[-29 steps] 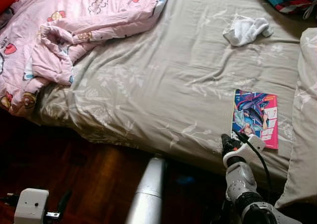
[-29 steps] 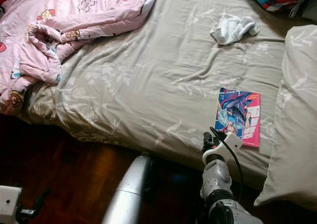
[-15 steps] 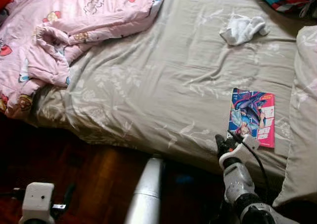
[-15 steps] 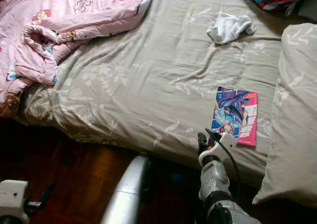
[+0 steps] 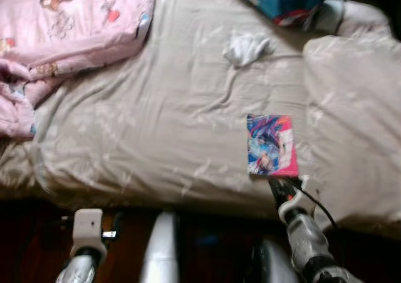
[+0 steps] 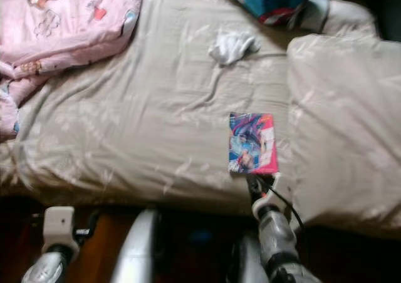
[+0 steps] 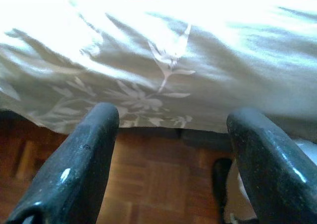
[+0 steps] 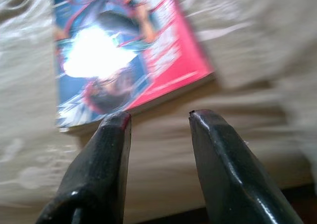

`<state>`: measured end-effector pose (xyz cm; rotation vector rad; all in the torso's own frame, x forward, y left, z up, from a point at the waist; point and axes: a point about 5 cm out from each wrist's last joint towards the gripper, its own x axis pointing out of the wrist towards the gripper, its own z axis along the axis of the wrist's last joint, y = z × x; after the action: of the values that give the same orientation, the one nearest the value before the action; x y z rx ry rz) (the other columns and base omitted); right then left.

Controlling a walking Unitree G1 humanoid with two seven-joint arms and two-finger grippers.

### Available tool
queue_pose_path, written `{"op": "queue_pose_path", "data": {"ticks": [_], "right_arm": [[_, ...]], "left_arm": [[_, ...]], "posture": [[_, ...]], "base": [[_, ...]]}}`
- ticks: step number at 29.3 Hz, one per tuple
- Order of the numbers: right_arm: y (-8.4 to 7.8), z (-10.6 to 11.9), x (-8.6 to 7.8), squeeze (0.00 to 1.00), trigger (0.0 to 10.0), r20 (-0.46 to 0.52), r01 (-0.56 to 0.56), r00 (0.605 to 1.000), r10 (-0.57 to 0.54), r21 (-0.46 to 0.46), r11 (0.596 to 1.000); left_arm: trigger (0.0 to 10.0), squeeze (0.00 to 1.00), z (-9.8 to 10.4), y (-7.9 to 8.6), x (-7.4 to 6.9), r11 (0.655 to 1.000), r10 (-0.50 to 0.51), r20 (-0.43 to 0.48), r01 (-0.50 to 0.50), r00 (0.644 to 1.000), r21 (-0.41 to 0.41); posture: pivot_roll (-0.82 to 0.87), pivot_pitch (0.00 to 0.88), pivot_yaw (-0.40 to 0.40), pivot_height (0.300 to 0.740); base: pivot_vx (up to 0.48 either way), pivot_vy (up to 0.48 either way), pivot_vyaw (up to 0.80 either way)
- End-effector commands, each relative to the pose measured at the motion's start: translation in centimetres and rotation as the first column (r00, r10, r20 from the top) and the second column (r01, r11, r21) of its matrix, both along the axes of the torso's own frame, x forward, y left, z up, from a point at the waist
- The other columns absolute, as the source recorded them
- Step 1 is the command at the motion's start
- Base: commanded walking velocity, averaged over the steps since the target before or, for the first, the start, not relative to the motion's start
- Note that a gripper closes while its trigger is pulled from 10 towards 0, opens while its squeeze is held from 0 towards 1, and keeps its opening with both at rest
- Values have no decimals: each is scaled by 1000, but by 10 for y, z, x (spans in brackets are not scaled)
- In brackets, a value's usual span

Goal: Clean up the room

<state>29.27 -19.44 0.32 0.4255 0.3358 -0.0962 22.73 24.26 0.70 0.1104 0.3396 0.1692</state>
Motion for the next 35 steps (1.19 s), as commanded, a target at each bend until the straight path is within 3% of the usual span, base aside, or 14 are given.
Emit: {"op": "queue_pose_path", "data": {"ticks": [1, 6, 11, 18, 25, 35], "right_arm": [[-1, -17, -16, 0, 10000, -99, -4, 995, 2, -20, 1000], [1, -32, -31, 0, 10000, -205, -97, 976, 76, -94, 991], [-1, -44, -44, 0, 10000, -306, -166, 946, 111, -161, 973], [4, -61, -67, 0, 10000, -407, -139, 910, 77, -125, 982], [6, -74, -86, 0, 10000, -477, -154, 875, 80, -118, 981], [3, -77, -91, 0, 10000, -509, -157, 858, 74, -123, 980]], "left_arm": [[10000, 0, -23, 6, -15, 998, 62, -89, -62, 994, -3], [10000, 0, -40, 2, -14, 993, 106, -171, -113, 980, -30], [10000, 0, -56, -2, -22, 988, 131, -262, -149, 956, -50], [10000, 0, -65, 0, -29, 981, 153, -348, -184, 925, -58], [10000, 0, -68, 2, -31, 980, 159, -378, -193, 912, -55], [10000, 0, -75, -4, -39, 980, 128, -436, -182, 891, -85]], "posture": [[167, 72, -35, 645], [145, 1, -60, 645], [126, 0, -64, 645], [123, 0, -49, 688], [103, 0, -33, 733], [79, 0, -26, 740]], "base": [[0, 0, 0], [0, 0, 0], [0, 0, 0], [0, 0, 0], [0, 0, 0], [0, 0, 0]]}}
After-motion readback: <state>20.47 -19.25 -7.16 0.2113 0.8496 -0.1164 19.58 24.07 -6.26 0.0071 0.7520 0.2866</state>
